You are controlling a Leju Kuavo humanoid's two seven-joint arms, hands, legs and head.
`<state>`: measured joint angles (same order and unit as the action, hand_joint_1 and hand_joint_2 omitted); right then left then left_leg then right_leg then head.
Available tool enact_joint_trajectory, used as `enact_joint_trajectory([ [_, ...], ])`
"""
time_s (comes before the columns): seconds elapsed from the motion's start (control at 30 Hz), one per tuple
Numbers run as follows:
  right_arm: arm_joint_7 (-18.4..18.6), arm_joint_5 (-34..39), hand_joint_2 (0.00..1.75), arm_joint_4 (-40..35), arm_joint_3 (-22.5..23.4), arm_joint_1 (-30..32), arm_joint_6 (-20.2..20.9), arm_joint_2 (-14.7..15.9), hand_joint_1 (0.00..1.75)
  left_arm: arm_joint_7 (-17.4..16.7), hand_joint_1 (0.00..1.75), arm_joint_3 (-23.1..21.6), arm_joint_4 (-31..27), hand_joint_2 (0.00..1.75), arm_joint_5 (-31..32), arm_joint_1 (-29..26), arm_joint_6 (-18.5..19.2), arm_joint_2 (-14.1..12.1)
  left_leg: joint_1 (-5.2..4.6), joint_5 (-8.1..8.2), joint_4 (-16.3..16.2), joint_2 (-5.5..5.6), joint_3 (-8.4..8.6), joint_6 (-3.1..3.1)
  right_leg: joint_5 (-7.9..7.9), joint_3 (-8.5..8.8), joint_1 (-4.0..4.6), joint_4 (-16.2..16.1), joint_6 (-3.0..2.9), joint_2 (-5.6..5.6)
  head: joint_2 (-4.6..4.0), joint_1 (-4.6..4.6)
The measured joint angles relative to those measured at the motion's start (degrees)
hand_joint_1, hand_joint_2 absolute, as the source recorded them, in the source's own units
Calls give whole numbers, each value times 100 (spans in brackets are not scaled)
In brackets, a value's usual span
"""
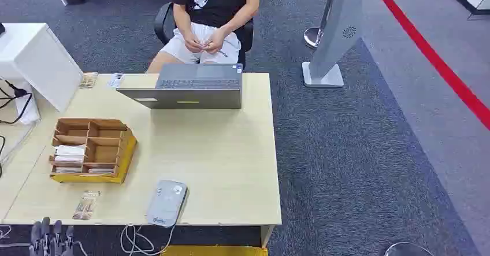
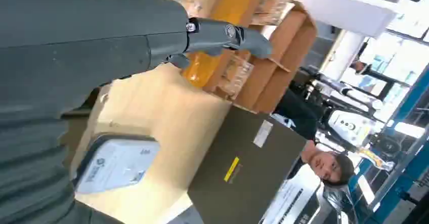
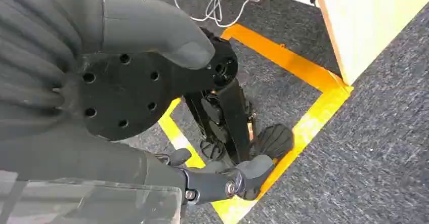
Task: Pass the card to the sensor for recognition and then transmit it.
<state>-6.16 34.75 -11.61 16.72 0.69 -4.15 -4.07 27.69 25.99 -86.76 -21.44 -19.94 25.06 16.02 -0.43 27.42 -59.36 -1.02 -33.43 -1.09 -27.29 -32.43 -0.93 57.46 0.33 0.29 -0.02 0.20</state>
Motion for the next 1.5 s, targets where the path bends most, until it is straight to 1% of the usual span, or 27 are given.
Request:
enact_joint_trajectory([
  [0.1, 52, -28, 175, 4, 15, -10, -65, -15, 0, 116, 0, -114, -452, 0, 334, -43, -407, 33, 0, 0, 0, 0, 0, 0, 0, 0, 0, 0, 0, 0, 0, 0],
  [0.13, 65, -31, 175, 7, 24, -15, -85, -20, 0, 151, 0, -153, -579, 175, 433, -60, -540, 35, 0, 0, 0, 0, 0, 0, 0, 0, 0, 0, 0, 0, 0, 2],
  [0.23, 113, -61, 175, 9, 35, -28, -148, -33, 0, 253, 0, -288, -973, 175, 781, -85, -995, 24, 0, -1, 0, -1, 1, -1, 1, -1, 0, 0, -1, 0, 0, 2],
  [0.37, 162, -153, 175, 13, 35, -39, -179, -37, 0, 302, 0, -435, -1342, 175, 1261, -39, -1591, -127, 0, -5, 0, -1, 1, 1, 1, -2, 0, 0, -2, 0, 0, 0],
  [0.53, 251, -303, 175, 24, 33, -56, -225, -37, 0, 273, 0, -581, -1704, 175, 1974, 161, -2298, -458, 1, -9, 0, 0, 1, 7, 3, -2, 1, 0, -2, 1, 0, 2],
  [0.63, 297, -419, 175, 26, -6, -65, -236, -37, 0, 177, 0, -638, -1781, 175, 2453, 336, -2630, -683, 2, -12, 0, 0, 1, 5, 4, -5, 1, 0, -2, 1, 0, 2],
  [0.83, 378, -656, 175, 26, -129, -79, -242, -37, 0, -114, 0, -769, -1748, 175, 3401, 839, -3073, -1174, 2, -17, 0, -1, 0, 4, 10, -9, 1, 0, -5, 1, 0, 2],
  [1.07, 470, -898, 175, 28, -326, -109, -242, -37, 0, -407, 0, -1034, -1358, 175, 4391, 1523, -3440, -1692, 1, -22, 0, -2, -2, 2, 17, -10, 1, 0, -11, 2, 0, 2],
  [1.1, 481, -946, 175, 28, -356, -111, -242, -37, 0, -450, 0, -1082, -1264, 0, 4535, 1641, -3495, -1769, 1, -24, 0, -3, -2, 3, 18, -10, 1, 0, -11, 2, 0, 2],
  [1.27, 520, -1126, 175, 31, -505, -132, -234, -37, 0, -625, 0, -1329, -757, 0, 5167, 2209, -3702, -2094, 1, -31, 0, -3, -5, 7, 25, -13, 1, 0, -9, 4, 0, 2],
  [1.5, 583, -1371, 175, 37, -689, -145, -225, -37, 0, -890, 0, -1709, 54, 0, 5995, 3022, -3940, -2468, 2, -37, 0, -4, -5, 10, 34, -14, 1, 1, -8, 6, 0, 2],
])
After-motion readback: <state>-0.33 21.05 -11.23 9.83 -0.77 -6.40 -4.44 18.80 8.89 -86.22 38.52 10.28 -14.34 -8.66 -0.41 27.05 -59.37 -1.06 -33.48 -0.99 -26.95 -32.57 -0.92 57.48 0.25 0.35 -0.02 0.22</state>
